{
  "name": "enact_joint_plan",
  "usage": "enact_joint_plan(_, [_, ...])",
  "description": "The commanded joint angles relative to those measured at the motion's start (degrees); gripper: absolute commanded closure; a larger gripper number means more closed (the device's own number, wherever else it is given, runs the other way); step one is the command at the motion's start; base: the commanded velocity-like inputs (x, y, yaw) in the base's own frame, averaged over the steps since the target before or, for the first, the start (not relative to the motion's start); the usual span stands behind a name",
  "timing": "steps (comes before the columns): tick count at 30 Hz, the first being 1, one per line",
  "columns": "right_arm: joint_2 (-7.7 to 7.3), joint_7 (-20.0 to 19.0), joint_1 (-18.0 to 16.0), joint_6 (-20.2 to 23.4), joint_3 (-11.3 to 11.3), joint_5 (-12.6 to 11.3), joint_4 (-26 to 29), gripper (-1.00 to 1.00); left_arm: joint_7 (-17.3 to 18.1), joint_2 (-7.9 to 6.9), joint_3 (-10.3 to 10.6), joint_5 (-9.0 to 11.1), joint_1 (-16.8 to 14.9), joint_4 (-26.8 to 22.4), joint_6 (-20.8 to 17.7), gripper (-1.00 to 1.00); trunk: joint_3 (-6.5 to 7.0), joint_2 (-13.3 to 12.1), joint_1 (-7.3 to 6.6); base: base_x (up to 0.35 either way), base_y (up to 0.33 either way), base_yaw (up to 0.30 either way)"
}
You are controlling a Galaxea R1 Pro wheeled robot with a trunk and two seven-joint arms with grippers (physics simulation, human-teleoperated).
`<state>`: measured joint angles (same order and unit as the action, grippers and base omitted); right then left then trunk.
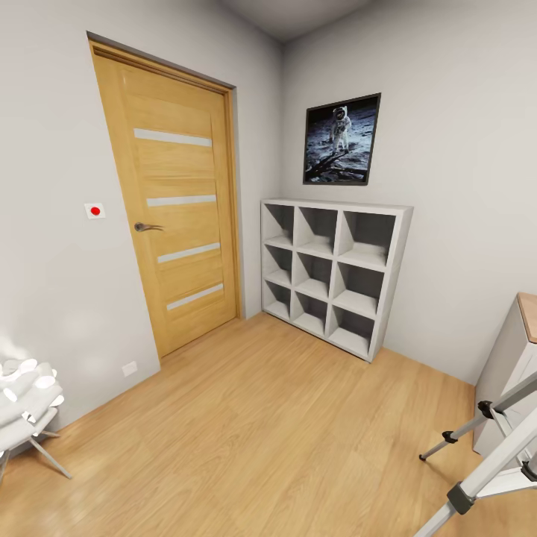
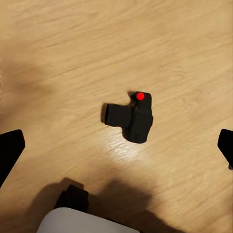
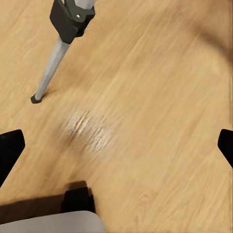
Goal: Attach the digital camera to the camera tripod in the bedroom.
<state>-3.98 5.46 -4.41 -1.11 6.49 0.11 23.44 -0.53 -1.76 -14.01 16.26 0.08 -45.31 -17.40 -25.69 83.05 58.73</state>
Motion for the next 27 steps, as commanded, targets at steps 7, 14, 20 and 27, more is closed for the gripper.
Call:
enact_joint_plan(7, [-2.32, 0.7, -0.02, 0.0, 0.33, -0.22, -2.06, -1.0, -0.08, 0.34, -0.05, 0.33, 0.01, -0.22, -0.15, -1.0, -0.05, 0.03, 0.0, 0.0, 0.0, 0.0])
enact_joint_plan(14, [-4.86, 0.86, -0.04, -0.06, 0.53, -0.58, -4.77, -1.0, -0.09, 0.43, -0.05, 0.27, 0.01, -0.15, -0.1, -1.0, -0.05, 0.03, 0.0, 0.0, 0.0, 0.0])
enact_joint_plan(20, [-5.73, 0.96, -0.03, -0.06, 3.71, -0.62, -5.17, -1.0, -0.09, 0.44, -0.05, 0.27, 0.01, -0.13, -0.09, -1.0, -0.05, 0.03, 0.0, 0.0, 0.0, 0.0])
enact_joint_plan(27, [-5.98, 1.01, -0.01, -0.04, 8.33, -0.46, -5.83, -1.0, -0.03, 0.44, -0.05, 0.58, 0.01, -0.06, -0.05, -1.0, -0.05, 0.03, 0.0, 0.0, 0.0, 0.0])
